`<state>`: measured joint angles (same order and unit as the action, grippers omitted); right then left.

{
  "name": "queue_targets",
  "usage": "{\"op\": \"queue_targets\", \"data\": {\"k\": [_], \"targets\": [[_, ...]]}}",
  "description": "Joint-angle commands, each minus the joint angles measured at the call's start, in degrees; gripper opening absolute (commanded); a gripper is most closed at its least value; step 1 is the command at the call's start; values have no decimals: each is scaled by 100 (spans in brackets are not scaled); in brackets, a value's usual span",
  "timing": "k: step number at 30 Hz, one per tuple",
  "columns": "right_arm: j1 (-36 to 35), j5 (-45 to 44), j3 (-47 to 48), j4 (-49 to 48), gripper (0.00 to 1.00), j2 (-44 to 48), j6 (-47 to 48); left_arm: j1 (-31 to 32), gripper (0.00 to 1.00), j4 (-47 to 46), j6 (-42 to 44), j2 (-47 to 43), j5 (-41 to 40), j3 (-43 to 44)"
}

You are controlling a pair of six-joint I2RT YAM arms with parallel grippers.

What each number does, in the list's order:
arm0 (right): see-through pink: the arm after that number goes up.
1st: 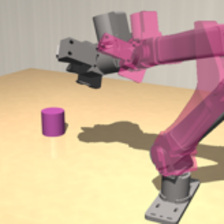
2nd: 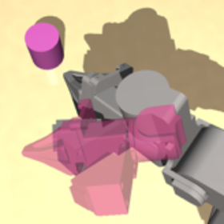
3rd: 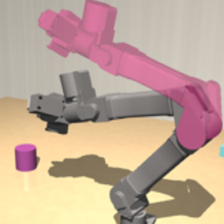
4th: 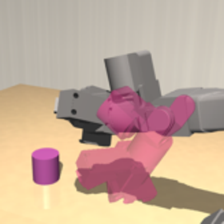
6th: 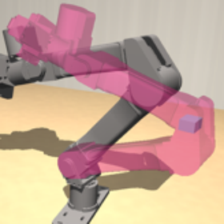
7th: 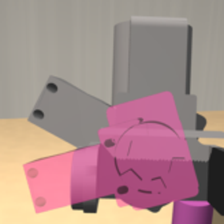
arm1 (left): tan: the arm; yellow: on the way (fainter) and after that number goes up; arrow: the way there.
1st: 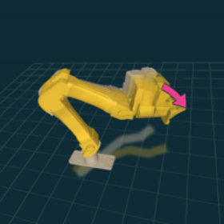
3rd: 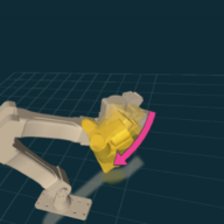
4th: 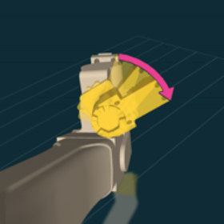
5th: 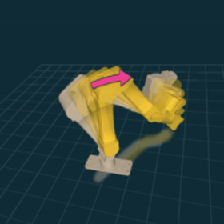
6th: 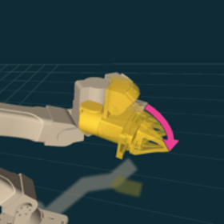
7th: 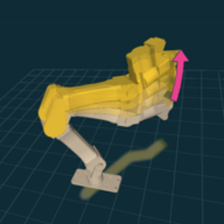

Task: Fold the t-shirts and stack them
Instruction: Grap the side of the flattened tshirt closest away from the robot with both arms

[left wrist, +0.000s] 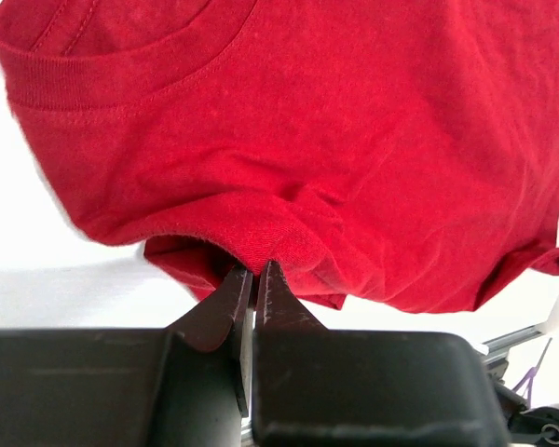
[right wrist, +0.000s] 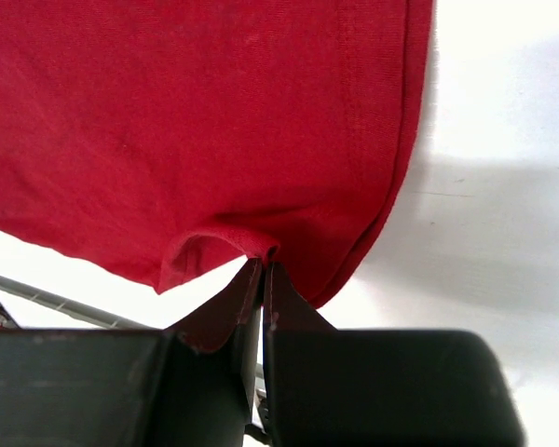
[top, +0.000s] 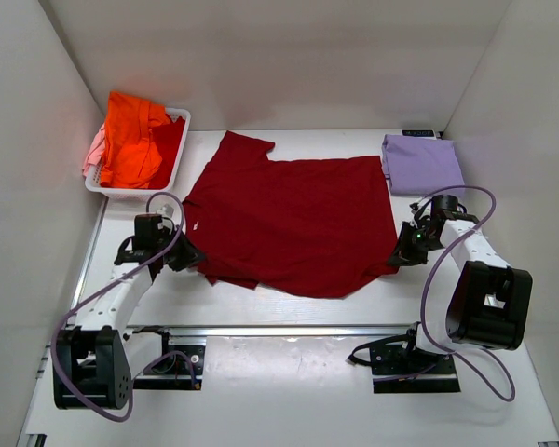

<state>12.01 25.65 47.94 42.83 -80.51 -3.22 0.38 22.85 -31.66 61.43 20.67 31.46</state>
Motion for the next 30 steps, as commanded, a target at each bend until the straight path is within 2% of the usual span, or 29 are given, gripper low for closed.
{"op": "queue_targets", "data": {"k": [1, 8, 11, 16, 24, 30], "targets": [[-49, -235, 48, 6, 0, 53, 41, 50, 0, 281, 169, -367, -19, 88], [-155, -280, 5, 156, 0, 246, -11, 383, 0, 1028, 134, -852, -27, -201], [-155, -332, -57, 226, 0, 308, 6, 401, 0, 1073, 133, -1019, 95, -474], [47, -306, 13, 191, 0, 475, -3, 252, 0, 906, 28, -1019, 8, -150], [196, -175, 514, 86, 0, -78, 14, -29, 0, 422, -165, -141, 113, 396], [319, -174, 1339, 111, 0, -859, 68, -311, 0, 79, -411, 544, 114, 615]]}}
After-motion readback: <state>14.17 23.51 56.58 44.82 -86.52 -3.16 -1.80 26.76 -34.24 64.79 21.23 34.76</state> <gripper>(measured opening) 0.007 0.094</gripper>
